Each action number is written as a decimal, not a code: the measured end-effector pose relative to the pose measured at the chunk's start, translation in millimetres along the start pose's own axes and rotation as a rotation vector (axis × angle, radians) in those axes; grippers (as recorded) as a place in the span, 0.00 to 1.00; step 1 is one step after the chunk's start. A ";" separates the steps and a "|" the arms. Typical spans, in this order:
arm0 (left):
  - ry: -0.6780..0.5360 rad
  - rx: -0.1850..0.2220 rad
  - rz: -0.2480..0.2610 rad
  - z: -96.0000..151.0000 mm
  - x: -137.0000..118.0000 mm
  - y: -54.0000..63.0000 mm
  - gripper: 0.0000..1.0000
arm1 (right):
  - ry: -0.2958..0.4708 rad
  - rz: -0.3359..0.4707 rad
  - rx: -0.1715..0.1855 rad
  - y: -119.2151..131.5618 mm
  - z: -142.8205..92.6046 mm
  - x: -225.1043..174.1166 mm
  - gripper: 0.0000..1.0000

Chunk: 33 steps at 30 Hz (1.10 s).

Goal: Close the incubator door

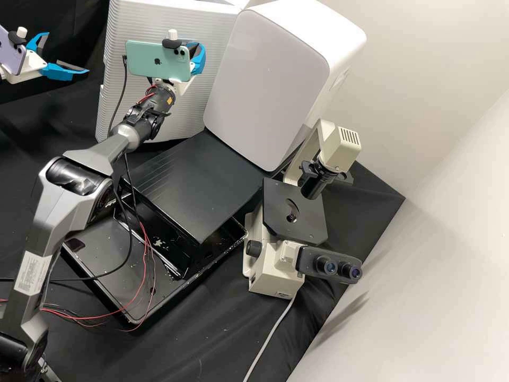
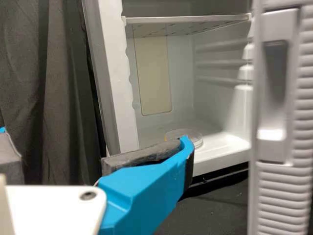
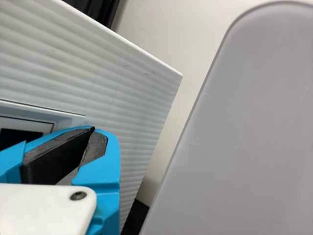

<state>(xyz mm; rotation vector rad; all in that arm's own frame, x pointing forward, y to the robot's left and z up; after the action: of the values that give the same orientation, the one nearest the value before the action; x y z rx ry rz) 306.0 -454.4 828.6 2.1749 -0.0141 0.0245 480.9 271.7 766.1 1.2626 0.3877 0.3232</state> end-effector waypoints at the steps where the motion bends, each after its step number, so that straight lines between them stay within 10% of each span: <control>1: 0.000 0.000 0.000 0.0 0.0 0.0 1.00 | 0.004 -0.003 0.002 -1.1 0.0 3.0 0.00; 6: 0.000 0.000 0.000 0.0 0.0 0.0 1.00 | 0.028 -0.007 0.057 2.2 -4.0 23.1 0.00; 12: 0.000 0.000 0.000 0.0 0.0 0.0 1.00 | 0.067 -0.031 0.028 2.7 -11.4 41.3 0.00; 24: 0.000 0.000 0.000 0.0 0.0 0.0 1.00 | 0.054 0.004 0.112 11.8 -32.8 56.6 0.00; 33: 0.000 0.000 0.000 0.0 0.0 0.0 1.00 | 0.053 -0.029 0.101 11.0 -35.2 56.6 0.00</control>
<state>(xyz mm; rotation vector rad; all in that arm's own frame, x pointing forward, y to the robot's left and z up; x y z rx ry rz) 306.0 -454.4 828.6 2.1749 -0.0141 0.0245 515.1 329.8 761.7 1.3483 0.4715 0.3162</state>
